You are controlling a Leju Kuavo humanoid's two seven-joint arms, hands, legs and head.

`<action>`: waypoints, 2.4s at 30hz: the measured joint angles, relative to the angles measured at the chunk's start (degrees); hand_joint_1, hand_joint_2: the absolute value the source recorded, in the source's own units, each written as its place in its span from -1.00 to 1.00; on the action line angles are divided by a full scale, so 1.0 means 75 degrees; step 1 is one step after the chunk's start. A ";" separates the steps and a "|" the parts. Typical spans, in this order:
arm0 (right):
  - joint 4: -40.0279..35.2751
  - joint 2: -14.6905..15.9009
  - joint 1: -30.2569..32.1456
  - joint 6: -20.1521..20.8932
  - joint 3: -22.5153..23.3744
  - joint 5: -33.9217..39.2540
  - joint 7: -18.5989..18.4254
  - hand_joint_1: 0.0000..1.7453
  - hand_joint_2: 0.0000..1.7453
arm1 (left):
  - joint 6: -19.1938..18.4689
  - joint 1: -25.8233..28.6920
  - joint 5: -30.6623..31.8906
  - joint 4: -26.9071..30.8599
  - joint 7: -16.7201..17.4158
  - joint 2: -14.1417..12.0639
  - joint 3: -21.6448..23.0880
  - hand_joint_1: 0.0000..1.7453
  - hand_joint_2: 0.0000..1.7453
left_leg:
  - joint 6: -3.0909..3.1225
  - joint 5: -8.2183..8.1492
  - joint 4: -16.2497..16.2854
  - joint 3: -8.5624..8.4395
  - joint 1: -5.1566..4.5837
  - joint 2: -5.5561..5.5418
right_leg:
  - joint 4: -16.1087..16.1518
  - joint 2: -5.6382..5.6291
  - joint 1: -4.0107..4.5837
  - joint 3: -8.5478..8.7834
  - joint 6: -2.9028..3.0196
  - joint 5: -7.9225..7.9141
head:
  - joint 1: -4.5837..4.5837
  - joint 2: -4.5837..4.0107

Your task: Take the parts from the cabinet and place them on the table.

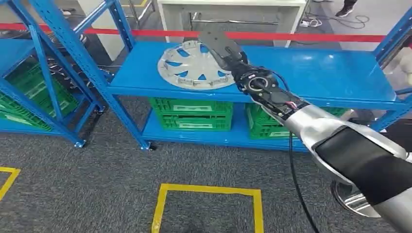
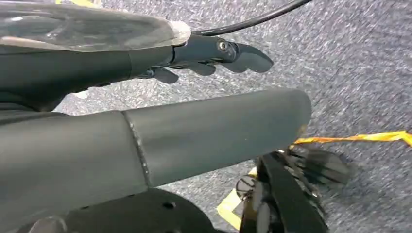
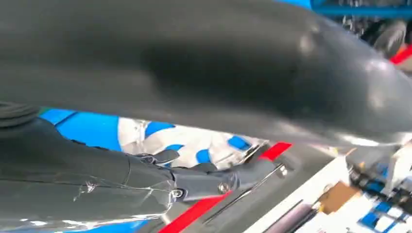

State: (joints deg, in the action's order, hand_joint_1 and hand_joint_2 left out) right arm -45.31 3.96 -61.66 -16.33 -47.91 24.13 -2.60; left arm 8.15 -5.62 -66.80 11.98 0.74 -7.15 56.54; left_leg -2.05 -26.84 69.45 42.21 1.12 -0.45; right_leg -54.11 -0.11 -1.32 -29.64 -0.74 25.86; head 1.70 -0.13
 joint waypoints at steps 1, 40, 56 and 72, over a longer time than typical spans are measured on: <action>-0.0006 0.0000 0.0011 -0.0151 0.0032 0.0000 0.0003 -1.00 -1.00 | 0.0018 0.0009 0.0000 0.0000 0.0009 -0.0012 0.0000 -1.00 -1.00 | -0.0003 0.0450 -0.0693 -0.0252 0.0015 0.0013 | -0.0007 0.0000 -0.0024 0.0084 -0.0034 0.0066 | -0.0006 0.0000; 0.0003 0.0271 0.0229 -0.0209 0.0283 -0.0009 -0.0230 -1.00 1.00 | 0.0035 -0.0011 -0.0079 0.0000 0.0041 -0.0047 0.0009 -1.00 -1.00 | 0.0407 0.0705 -0.2096 -0.1029 -0.0060 0.0042 | -0.0456 -0.0033 0.0031 -0.0006 -0.0321 0.0465 | 0.0050 0.0000; 0.0341 0.0195 0.0129 0.0059 0.0058 -0.0207 -0.0542 -1.00 1.00 | 0.0032 -0.0030 -0.0111 0.0000 0.0044 -0.0055 0.0012 -1.00 -1.00 | 0.0121 -0.0132 -0.1205 -0.1072 -0.0098 -0.0013 | -0.0021 -0.0035 0.0051 -0.0328 0.0029 -0.0302 | 0.0093 0.0000; 0.0749 0.0125 0.0128 0.0304 -0.0198 -0.0659 -0.1282 -1.00 1.00 | 0.0061 -0.0032 -0.0113 0.0000 0.0047 -0.0073 0.0015 -1.00 -1.00 | 0.0251 0.0867 -0.2040 -0.0839 -0.0140 -0.0032 | -0.0014 -0.0059 0.0133 0.0077 0.0051 0.0143 | 0.0061 0.0000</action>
State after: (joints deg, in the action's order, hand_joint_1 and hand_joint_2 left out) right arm -39.69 4.90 -60.70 -14.05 -49.40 19.19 -12.22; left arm 8.61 -5.85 -67.65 11.98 1.09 -7.69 56.65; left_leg -0.17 -20.34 54.16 35.92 0.07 -0.70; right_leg -54.21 -0.55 -0.33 -29.06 -0.36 26.94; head 2.16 -0.13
